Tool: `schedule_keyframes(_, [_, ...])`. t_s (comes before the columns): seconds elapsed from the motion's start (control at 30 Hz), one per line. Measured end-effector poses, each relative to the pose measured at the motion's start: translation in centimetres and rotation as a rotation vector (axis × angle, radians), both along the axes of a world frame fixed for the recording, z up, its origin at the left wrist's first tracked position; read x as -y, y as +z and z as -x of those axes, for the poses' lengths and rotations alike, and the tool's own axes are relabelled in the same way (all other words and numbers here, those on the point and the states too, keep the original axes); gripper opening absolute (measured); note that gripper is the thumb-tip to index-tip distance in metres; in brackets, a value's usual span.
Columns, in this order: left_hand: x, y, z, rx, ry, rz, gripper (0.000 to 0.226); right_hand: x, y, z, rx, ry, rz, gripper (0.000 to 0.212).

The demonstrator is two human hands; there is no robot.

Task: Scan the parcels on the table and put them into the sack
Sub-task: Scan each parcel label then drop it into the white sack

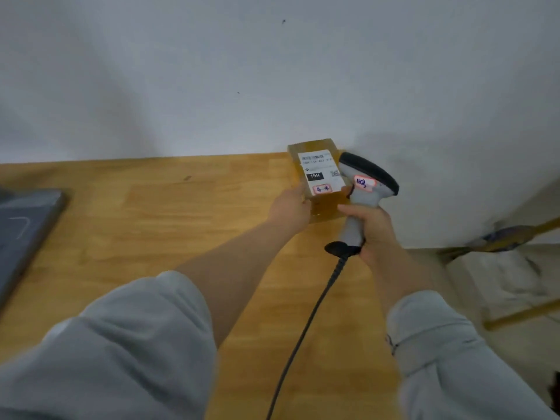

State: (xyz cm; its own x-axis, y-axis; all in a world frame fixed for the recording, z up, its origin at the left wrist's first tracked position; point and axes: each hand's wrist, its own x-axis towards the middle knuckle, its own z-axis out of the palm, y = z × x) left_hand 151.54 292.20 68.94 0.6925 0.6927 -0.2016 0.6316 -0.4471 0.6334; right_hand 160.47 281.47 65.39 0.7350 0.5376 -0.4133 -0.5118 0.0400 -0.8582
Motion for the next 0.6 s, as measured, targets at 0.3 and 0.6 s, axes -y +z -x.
schedule_keyframes(0.3, [-1.8, -3.8, -5.5, 0.129, 0.284, 0.236, 0.029, -1.8, -2.9, -4.3, 0.006, 0.131, 0.063, 0.054])
schedule_keyframes(0.6, [-1.2, -3.7, 8.0, 0.190, 0.586, 0.276, 0.023, 1.0, -0.9, 7.5, -0.035, 0.329, 0.094, 0.027])
